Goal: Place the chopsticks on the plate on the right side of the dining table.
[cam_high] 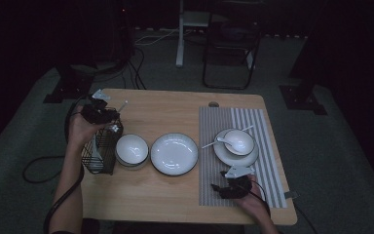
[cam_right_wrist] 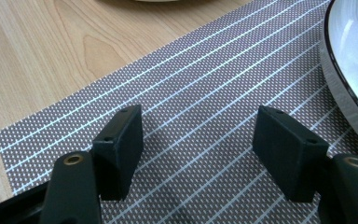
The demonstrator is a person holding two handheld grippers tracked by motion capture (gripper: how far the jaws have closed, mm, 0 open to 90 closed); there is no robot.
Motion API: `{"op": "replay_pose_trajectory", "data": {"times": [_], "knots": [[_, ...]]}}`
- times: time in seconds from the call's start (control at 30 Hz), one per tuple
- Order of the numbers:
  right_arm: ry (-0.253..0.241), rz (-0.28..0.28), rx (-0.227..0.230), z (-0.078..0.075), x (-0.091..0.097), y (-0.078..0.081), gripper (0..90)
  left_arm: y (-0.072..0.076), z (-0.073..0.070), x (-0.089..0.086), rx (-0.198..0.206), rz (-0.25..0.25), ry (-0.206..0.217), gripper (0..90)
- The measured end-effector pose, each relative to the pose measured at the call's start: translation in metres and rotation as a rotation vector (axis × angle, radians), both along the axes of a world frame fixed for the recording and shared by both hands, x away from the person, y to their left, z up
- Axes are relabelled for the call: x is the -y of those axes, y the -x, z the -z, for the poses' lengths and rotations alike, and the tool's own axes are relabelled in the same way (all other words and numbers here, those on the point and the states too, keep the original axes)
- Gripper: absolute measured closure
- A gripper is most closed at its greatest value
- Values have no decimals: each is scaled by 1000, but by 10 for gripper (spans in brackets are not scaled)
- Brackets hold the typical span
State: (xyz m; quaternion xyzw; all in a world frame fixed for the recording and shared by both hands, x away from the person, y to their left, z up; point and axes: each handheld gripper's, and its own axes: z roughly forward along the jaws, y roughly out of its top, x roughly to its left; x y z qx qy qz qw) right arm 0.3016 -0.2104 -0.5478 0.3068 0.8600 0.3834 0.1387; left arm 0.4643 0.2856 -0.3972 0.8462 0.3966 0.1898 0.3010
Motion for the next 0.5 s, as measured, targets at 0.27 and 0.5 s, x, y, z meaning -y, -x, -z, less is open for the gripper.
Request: {"op": "replay_pose_trajectory", "data": {"times": [0.27,0.5], "knots": [[-1,0,0,0,0,0,329,1,-1,2,25,4,-18,845],[0,0,0,0,0,0,329,-1,-2,9,19,12,-38,690]]}}
